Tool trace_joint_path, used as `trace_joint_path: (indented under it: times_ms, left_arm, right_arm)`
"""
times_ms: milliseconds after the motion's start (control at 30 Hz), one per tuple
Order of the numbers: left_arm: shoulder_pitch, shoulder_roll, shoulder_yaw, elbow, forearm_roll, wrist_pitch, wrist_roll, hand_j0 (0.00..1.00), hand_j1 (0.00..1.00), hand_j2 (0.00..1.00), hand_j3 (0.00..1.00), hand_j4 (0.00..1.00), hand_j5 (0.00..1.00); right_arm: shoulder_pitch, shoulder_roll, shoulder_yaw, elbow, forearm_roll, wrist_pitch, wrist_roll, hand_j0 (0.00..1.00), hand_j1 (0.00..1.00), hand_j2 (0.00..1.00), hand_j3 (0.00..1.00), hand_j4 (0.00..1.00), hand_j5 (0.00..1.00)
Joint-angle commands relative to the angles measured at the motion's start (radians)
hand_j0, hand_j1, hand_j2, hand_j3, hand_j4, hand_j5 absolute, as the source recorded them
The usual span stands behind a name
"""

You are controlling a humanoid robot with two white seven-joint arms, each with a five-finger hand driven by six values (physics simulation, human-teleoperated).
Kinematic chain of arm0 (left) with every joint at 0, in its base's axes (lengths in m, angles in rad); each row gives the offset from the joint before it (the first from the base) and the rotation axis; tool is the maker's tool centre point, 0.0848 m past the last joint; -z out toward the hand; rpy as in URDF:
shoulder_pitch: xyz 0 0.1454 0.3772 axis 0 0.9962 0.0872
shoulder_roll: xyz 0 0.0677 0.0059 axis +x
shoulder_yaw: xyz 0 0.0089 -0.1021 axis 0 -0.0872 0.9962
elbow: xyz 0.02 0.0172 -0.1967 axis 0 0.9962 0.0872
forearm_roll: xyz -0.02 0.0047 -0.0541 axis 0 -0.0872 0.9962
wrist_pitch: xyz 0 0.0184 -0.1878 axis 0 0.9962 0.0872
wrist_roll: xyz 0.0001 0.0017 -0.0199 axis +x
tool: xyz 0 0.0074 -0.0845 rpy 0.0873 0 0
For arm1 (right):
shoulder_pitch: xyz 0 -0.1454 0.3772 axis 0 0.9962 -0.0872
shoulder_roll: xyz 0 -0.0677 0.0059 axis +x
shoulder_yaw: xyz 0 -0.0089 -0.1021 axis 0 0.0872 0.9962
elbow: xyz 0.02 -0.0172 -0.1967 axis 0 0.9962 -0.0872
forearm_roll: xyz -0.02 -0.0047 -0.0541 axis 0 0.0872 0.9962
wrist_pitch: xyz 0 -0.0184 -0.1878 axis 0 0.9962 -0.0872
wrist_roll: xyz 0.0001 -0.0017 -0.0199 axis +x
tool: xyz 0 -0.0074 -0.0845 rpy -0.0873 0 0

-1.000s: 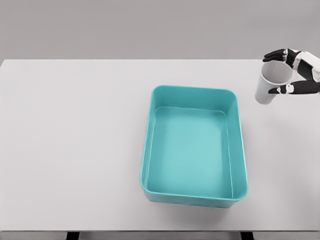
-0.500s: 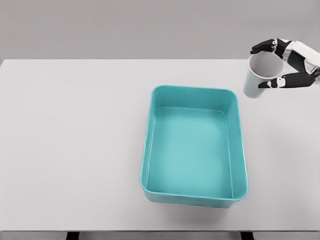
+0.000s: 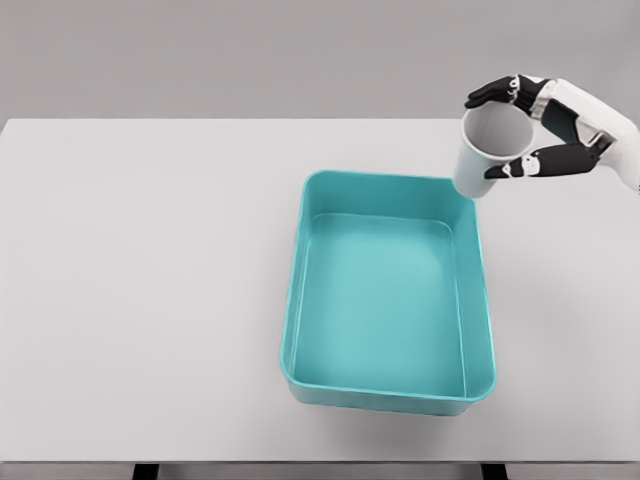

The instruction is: Put the paper cup into the basket with your right arm

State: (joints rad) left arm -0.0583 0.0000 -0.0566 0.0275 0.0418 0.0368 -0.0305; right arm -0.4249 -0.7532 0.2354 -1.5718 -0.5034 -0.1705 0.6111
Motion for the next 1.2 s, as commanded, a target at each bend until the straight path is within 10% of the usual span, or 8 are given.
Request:
trace_joint_path:
  times_ms: [0, 1167]
  left_arm:
    - [0.002, 0.000, 0.000, 0.000, 0.000, 0.000, 0.000, 1.00, 1.00, 1.00, 1.00, 1.00, 1.00]
    - [0.002, 0.000, 0.000, 0.000, 0.001, 0.000, 0.000, 1.00, 1.00, 1.00, 1.00, 1.00, 1.00]
  right_arm:
    - [-0.002, 0.018, 0.012, -0.007, -0.004, 0.003, 0.000, 0.71, 0.71, 0.71, 0.71, 0.71, 0.71]
    - [0.060, 0.296, 0.128, 0.081, 0.258, -0.030, 0.000, 0.72, 0.72, 0.72, 0.72, 0.72, 0.72]
